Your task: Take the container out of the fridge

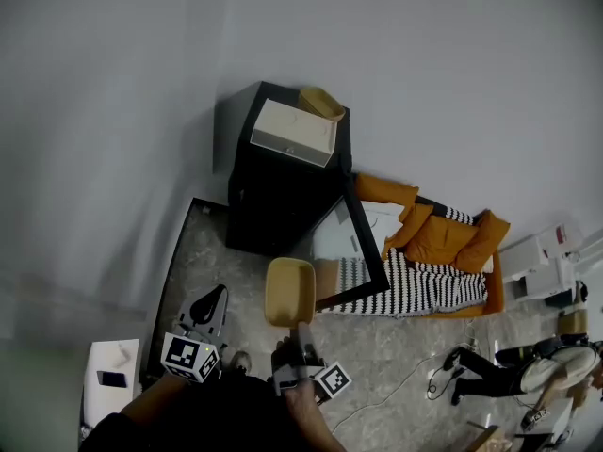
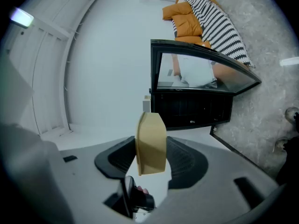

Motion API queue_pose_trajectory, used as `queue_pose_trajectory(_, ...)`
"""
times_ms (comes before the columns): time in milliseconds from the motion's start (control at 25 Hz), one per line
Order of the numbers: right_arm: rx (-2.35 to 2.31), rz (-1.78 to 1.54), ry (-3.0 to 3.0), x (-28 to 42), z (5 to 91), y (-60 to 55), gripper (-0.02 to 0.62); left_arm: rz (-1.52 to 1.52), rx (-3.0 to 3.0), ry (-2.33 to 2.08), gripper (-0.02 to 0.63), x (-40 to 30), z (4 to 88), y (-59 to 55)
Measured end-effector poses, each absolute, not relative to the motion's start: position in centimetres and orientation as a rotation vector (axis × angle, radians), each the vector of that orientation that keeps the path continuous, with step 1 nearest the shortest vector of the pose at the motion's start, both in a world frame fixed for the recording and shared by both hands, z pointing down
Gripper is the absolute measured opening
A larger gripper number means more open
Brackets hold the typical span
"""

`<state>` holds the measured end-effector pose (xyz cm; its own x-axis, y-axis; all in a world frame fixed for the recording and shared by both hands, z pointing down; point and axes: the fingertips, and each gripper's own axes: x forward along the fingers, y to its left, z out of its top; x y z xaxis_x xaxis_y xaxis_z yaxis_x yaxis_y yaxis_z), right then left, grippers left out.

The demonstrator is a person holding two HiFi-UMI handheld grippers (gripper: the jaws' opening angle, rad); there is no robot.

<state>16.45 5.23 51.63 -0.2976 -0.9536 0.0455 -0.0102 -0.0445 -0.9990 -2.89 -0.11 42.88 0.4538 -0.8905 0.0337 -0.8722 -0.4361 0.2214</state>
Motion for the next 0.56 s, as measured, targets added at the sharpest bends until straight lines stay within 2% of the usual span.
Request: queue_pose_trajectory(560,-1.07,-1.472,1.425,15.71,51.4,5.78,0.195,-0.134,2.487,-1.544,0.005,-3.55,42.85,0.49)
